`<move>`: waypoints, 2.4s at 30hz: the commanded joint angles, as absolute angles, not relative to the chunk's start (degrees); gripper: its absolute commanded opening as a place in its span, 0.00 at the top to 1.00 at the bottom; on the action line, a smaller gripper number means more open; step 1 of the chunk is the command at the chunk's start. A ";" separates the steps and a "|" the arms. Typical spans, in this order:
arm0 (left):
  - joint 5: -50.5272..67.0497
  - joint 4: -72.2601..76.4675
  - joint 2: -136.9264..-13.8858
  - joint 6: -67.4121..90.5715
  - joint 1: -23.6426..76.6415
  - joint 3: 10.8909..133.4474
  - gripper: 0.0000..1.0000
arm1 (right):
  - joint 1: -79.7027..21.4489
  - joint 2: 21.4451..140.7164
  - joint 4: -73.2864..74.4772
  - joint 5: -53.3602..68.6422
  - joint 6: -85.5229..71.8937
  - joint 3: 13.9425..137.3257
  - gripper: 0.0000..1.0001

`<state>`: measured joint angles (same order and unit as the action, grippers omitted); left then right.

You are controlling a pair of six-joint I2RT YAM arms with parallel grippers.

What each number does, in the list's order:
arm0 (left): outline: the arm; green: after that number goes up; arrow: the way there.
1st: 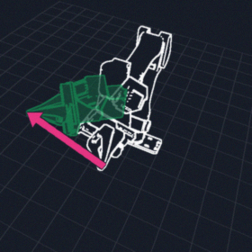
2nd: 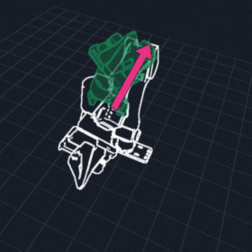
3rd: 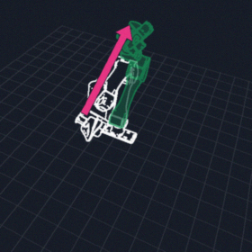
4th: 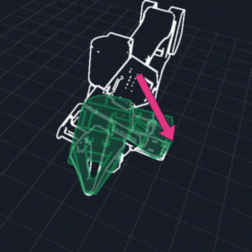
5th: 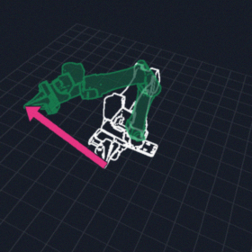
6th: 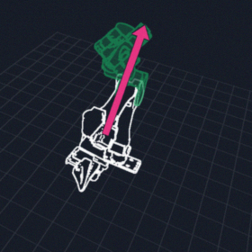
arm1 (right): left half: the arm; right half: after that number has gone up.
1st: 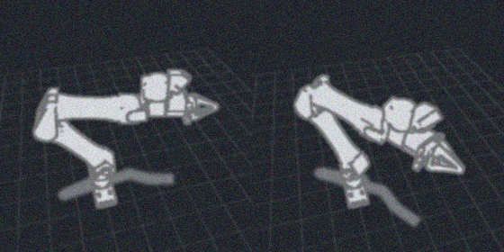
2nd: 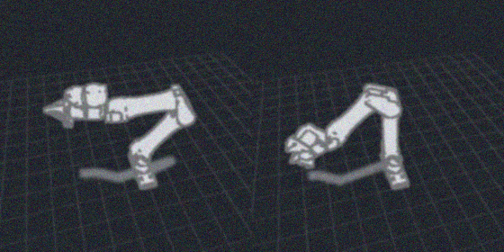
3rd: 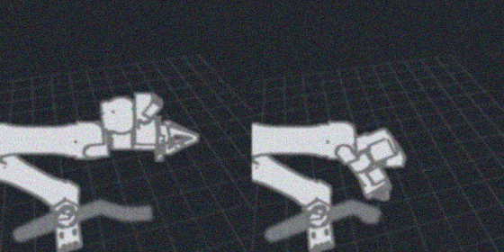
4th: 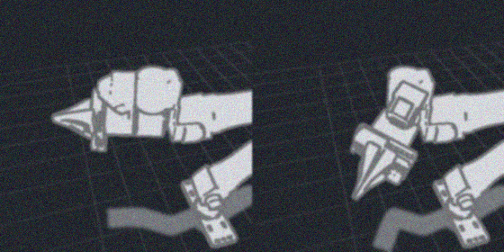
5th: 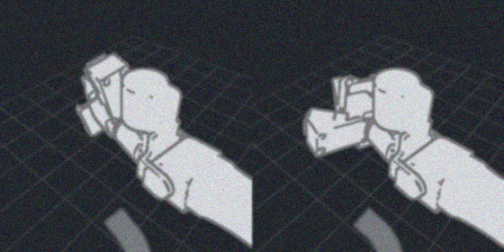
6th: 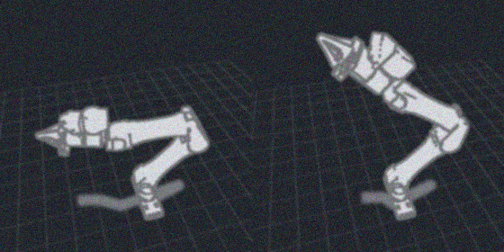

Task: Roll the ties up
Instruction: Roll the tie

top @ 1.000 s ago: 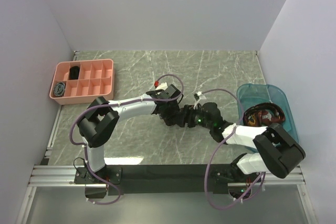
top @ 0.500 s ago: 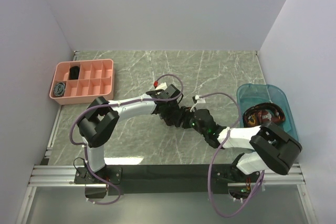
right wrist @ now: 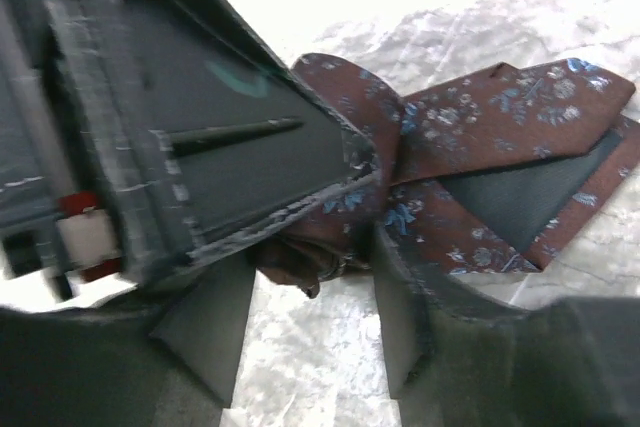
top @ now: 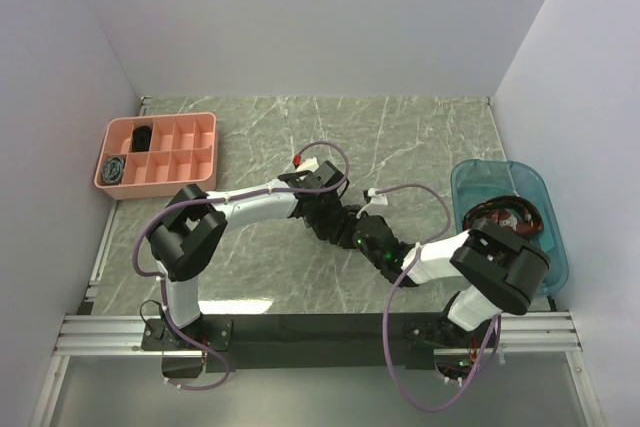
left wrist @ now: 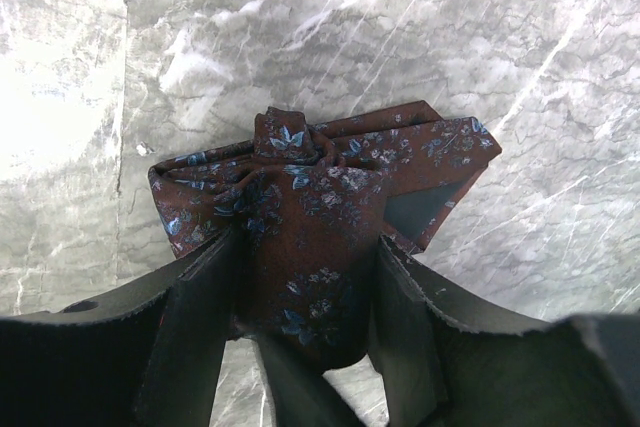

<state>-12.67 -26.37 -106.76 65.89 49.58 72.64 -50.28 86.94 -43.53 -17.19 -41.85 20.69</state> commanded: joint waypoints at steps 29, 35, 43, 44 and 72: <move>-14.59 -6.97 -86.06 72.77 48.16 48.19 0.12 | -37.44 102.92 -63.03 2.98 -74.09 10.81 1.00; -9.33 5.51 -86.83 75.05 47.11 39.03 0.21 | -36.83 103.97 -62.32 5.71 -74.44 12.13 1.00; -5.72 22.30 -90.52 74.89 46.32 34.72 0.21 | -36.65 105.64 -62.40 8.26 -75.15 13.01 1.00; -5.19 23.02 -91.31 74.62 46.23 34.54 0.21 | -36.56 105.91 -62.40 8.87 -75.06 13.44 1.00; -3.95 28.92 -91.49 72.34 45.26 30.59 0.43 | -39.55 107.57 -58.00 15.11 -73.83 18.90 1.00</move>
